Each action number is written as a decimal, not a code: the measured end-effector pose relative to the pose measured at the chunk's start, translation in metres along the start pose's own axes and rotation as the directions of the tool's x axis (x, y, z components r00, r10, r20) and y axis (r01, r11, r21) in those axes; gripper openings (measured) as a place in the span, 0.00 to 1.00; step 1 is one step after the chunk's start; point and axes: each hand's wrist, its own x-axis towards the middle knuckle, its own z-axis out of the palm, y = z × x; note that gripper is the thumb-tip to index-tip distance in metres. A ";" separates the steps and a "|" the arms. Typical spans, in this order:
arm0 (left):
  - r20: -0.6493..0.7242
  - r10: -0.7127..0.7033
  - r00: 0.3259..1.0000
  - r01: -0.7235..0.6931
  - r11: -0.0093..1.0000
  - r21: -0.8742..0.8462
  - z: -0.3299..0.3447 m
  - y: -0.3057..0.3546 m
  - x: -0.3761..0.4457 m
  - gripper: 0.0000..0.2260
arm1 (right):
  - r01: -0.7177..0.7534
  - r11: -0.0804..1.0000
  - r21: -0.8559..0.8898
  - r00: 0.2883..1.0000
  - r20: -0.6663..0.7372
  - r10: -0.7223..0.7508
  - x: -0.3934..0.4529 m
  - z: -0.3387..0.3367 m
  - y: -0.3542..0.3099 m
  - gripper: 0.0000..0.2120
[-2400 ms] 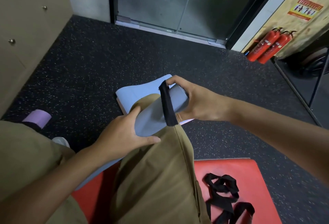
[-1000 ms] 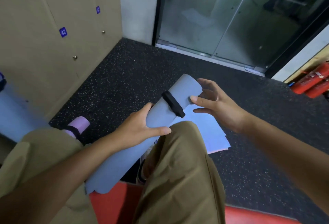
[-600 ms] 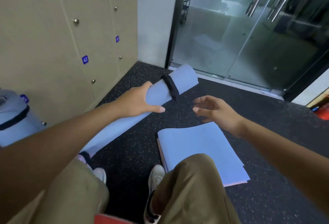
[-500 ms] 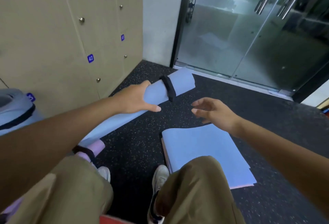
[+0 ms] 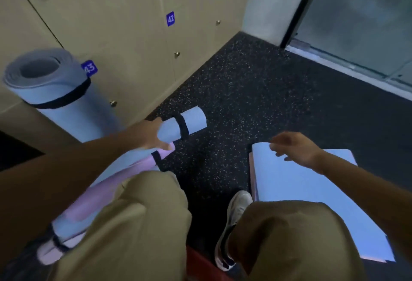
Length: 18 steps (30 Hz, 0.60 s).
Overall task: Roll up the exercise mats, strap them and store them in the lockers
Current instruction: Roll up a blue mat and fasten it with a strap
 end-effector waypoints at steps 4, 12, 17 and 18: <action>0.015 -0.230 0.973 0.230 0.973 0.001 0.047 -0.059 0.017 0.52 | -0.012 0.997 -0.082 0.997 0.070 0.017 0.056 0.035 0.005 0.12; -0.194 -0.318 0.928 0.351 0.921 0.170 0.074 -0.078 0.002 0.41 | 0.014 0.993 -0.121 0.993 0.121 0.001 0.107 0.079 0.010 0.13; -0.285 -0.199 0.938 0.252 0.954 0.163 0.068 -0.063 0.006 0.32 | 0.014 0.995 -0.095 0.990 0.138 -0.001 0.112 0.088 0.011 0.12; -0.294 -0.182 0.938 0.232 0.962 0.147 0.067 -0.060 0.008 0.31 | 0.014 0.996 -0.087 0.990 0.140 -0.002 0.112 0.089 0.012 0.11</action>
